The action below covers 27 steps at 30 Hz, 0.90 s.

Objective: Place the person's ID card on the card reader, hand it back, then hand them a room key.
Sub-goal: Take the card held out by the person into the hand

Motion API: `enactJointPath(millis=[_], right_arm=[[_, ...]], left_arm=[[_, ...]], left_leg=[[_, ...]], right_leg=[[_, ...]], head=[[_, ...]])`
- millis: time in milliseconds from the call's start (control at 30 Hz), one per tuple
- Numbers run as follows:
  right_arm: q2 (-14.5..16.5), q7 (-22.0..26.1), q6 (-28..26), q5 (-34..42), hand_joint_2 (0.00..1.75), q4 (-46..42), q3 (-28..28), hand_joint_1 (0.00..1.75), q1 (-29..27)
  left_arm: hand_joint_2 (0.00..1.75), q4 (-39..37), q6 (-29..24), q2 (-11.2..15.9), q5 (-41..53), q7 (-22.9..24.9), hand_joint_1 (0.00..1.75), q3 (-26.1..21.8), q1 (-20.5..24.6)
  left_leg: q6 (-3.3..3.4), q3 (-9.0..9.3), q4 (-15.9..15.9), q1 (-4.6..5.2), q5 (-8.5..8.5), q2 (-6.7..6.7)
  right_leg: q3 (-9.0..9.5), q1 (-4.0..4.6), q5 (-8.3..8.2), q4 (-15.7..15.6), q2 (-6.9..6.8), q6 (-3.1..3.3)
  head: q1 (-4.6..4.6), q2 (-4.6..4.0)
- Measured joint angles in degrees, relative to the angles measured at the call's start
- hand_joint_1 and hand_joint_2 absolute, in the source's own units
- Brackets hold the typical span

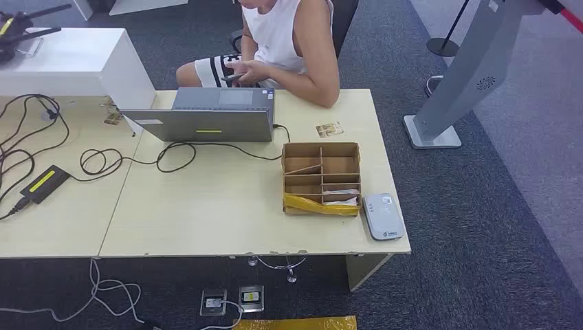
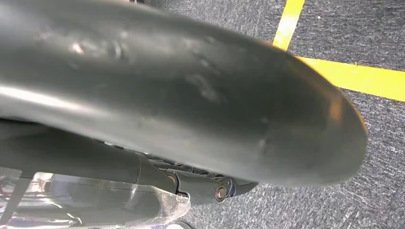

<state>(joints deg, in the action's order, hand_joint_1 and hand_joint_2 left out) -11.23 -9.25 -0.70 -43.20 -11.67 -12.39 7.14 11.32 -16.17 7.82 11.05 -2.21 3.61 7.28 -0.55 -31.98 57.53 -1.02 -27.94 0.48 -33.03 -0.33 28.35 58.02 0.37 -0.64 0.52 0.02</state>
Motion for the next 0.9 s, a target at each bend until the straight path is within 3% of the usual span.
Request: enactJointPath(millis=[600, 900], right_arm=[[-0.04, 0.25, -0.31, -0.41, 0.00, 0.00, 0.02, 0.00, -0.01], [-0.03, 2.03, -4.36, 1.96, 0.00, 0.00, -0.05, 0.00, 0.12]], left_arm=[[0.00, 0.00, -0.06, -0.02, 0.36, 0.00, 0.00, 0.00, 0.00], [0.00, 0.00, -0.06, -0.02, 0.36, 0.00, 0.00, 0.00, 0.00]], left_leg=[[0.00, 0.00, 0.00, 0.00, 0.00, 0.00], [0.00, 0.00, 0.00, 0.00, 0.00, 0.00]], right_leg=[[0.00, 0.00, 0.00, 0.00, 0.00, 0.00], [0.01, 0.00, 0.00, 0.00, 0.00, 0.00]], head=[[0.00, -0.01], [0.01, 0.00]])
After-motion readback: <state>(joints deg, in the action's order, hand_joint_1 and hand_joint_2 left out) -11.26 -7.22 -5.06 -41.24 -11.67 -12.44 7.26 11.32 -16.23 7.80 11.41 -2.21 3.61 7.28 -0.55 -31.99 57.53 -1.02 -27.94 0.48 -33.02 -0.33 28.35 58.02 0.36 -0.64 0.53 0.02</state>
